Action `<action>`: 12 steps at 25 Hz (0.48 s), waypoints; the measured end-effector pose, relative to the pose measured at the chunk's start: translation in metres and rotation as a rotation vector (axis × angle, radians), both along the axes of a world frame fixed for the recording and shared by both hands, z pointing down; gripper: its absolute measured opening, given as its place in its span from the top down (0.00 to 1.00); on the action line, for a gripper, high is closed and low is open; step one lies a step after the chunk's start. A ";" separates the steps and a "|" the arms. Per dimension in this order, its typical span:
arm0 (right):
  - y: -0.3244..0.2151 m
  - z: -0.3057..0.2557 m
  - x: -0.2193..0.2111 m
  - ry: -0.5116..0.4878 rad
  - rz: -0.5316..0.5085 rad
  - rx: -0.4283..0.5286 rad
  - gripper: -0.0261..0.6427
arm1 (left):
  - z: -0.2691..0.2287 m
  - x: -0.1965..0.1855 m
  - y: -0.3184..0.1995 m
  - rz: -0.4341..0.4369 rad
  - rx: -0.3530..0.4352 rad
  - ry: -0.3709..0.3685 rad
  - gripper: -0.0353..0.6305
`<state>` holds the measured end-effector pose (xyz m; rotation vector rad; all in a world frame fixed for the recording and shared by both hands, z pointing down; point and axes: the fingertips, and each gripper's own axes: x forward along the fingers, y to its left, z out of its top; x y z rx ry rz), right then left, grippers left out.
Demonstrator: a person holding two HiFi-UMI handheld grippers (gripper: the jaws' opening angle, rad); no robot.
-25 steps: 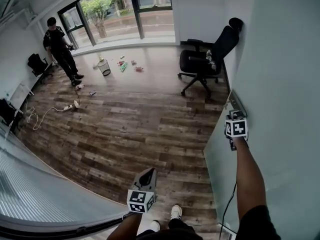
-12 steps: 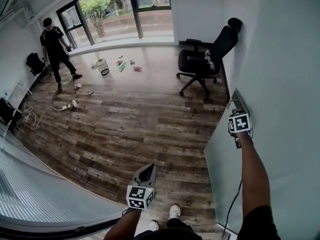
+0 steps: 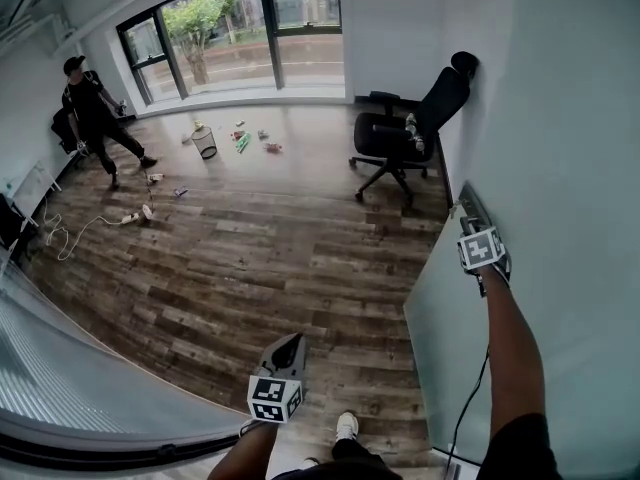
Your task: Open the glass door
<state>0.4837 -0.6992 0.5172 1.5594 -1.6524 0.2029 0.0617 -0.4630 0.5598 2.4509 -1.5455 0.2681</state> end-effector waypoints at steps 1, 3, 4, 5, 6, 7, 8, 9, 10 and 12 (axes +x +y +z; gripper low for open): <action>0.011 -0.019 -0.002 0.053 0.002 0.069 0.75 | 0.000 -0.006 0.009 -0.004 -0.001 0.005 0.95; 0.039 -0.052 -0.013 0.111 0.006 0.195 0.75 | 0.000 -0.017 0.031 -0.013 0.000 0.014 0.95; 0.057 -0.065 -0.023 0.107 0.004 0.248 0.75 | 0.000 -0.023 0.043 -0.015 0.003 0.016 0.95; 0.078 -0.075 -0.036 0.087 0.001 0.293 0.75 | 0.001 -0.028 0.055 -0.014 0.006 0.019 0.95; 0.101 -0.083 -0.050 0.059 -0.001 0.332 0.75 | 0.001 -0.033 0.067 -0.009 0.008 0.021 0.95; 0.125 -0.088 -0.064 0.024 -0.002 0.365 0.75 | 0.000 -0.036 0.079 -0.001 0.010 0.025 0.95; 0.151 -0.091 -0.078 -0.012 -0.003 0.394 0.75 | -0.001 -0.039 0.092 0.007 0.012 0.030 0.95; 0.177 -0.092 -0.092 -0.046 -0.003 0.422 0.77 | -0.001 -0.041 0.105 0.016 0.015 0.036 0.95; 0.203 -0.092 -0.106 -0.078 -0.004 0.449 0.79 | -0.001 -0.043 0.118 0.024 0.019 0.041 0.95; 0.254 -0.090 -0.133 -0.127 -0.010 0.488 0.82 | -0.004 -0.047 0.143 0.037 0.032 0.050 0.95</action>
